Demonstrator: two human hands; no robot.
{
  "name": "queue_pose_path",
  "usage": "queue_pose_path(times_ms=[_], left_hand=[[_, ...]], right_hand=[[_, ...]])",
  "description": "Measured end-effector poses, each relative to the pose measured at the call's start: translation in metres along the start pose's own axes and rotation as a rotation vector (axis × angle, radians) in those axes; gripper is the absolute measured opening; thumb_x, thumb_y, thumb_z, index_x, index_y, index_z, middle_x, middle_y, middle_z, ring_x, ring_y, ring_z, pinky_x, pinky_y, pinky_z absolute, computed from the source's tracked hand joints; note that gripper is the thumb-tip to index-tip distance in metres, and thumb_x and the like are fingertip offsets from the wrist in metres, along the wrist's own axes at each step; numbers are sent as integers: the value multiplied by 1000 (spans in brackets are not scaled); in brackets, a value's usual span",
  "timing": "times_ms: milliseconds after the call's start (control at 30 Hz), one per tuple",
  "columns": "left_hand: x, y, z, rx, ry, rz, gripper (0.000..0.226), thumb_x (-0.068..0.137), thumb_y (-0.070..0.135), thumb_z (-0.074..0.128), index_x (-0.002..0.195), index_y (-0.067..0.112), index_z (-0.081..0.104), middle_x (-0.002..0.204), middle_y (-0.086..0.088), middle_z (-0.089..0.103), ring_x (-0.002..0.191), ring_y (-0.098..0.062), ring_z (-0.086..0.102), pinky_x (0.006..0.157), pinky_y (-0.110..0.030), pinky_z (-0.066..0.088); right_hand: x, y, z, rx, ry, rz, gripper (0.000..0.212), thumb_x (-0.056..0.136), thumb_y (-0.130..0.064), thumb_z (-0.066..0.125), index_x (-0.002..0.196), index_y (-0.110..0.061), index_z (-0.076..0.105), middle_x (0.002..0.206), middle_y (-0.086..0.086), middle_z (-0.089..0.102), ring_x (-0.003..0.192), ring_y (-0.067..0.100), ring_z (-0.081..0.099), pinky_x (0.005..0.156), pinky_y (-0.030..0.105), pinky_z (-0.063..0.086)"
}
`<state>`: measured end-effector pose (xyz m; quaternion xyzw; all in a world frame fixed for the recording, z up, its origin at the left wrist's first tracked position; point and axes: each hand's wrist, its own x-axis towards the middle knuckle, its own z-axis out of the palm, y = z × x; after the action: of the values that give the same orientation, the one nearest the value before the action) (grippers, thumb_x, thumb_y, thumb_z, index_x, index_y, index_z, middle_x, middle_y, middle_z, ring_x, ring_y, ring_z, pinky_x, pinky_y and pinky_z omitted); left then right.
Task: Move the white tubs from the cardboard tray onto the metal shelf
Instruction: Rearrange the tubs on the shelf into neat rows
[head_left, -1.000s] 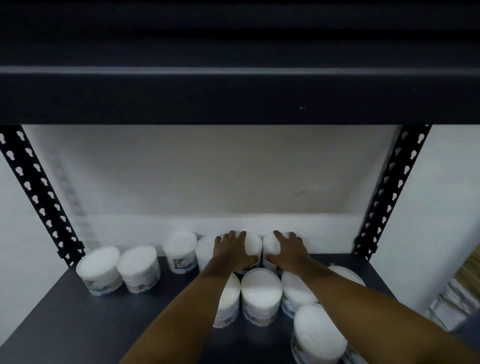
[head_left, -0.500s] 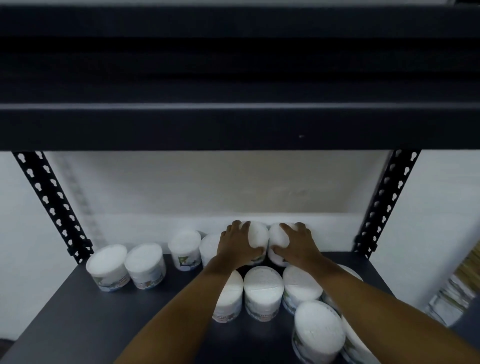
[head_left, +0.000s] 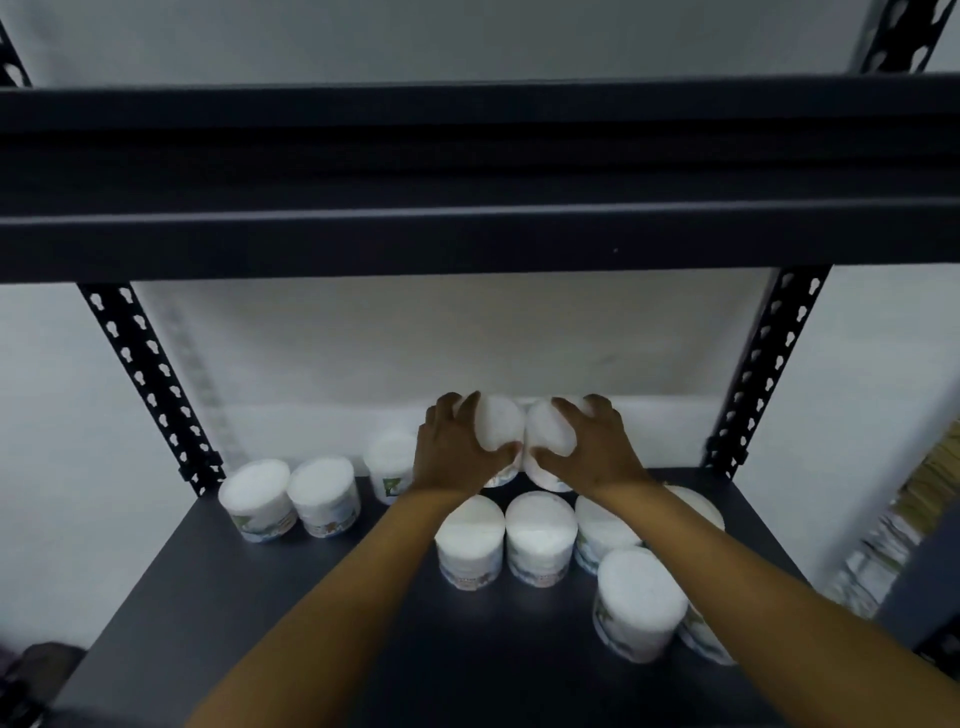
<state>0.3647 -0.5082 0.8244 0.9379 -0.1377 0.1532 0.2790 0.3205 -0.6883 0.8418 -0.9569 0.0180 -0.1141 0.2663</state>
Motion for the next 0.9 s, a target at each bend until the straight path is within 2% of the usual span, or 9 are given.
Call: queue_pose_path(times_ms=[167, 300, 433, 567, 700, 800, 900], left_hand=[[-35, -8, -26, 7, -67, -70, 88, 75, 61, 62, 145, 22, 26, 146, 0, 27, 130, -21, 28, 106, -32, 29], [-73, -17, -44, -3, 4, -11, 95, 63, 70, 47, 141, 16, 36, 141, -8, 37, 124, -28, 39, 99, -37, 38], [-101, -28, -52, -47, 26, 28, 83, 63, 59, 64, 131, 15, 48, 125, -10, 51, 110, -29, 50, 91, -38, 45], [-131, -35, -43, -113, -31, -7, 95, 60, 70, 49, 139, 18, 39, 133, -7, 41, 122, -25, 39, 102, -38, 37], [-154, -40, -30, -123, -96, -40, 93, 68, 63, 60, 144, 16, 32, 142, -5, 32, 129, -22, 29, 108, -35, 31], [-168, -40, -18, -116, -123, -50, 93, 71, 58, 66, 145, 16, 29, 142, -4, 30, 129, -21, 26, 106, -35, 34], [-177, -36, -9, -110, -152, -73, 100, 60, 70, 48, 142, 15, 32, 136, -5, 33, 124, -21, 30, 100, -32, 38]], right_hand=[[-37, -37, -3, -60, -19, 39, 70, 76, -48, 67, 136, -22, 42, 133, 10, 37, 121, 26, 39, 99, 29, 36], [-70, -47, 10, -47, 21, 6, 74, 75, -46, 68, 138, -20, 41, 133, 12, 38, 122, 30, 40, 101, 35, 39], [-101, -54, 20, 6, 44, 3, 74, 71, -41, 74, 137, -23, 44, 133, 11, 39, 121, 28, 39, 98, 30, 33], [-128, -49, 33, 83, 9, 49, 75, 72, -43, 73, 138, -25, 41, 138, 5, 32, 126, 23, 33, 107, 34, 31], [-147, -39, 45, 61, -47, 84, 79, 73, -46, 72, 140, -21, 38, 140, 5, 29, 129, 21, 30, 109, 30, 28], [-156, -29, 51, 29, -90, 88, 79, 75, -43, 72, 141, -21, 37, 144, 6, 27, 132, 21, 27, 106, 21, 20], [-159, -18, 58, 8, -113, 68, 77, 75, -41, 73, 140, -19, 38, 142, 6, 29, 129, 22, 30, 104, 20, 20]])
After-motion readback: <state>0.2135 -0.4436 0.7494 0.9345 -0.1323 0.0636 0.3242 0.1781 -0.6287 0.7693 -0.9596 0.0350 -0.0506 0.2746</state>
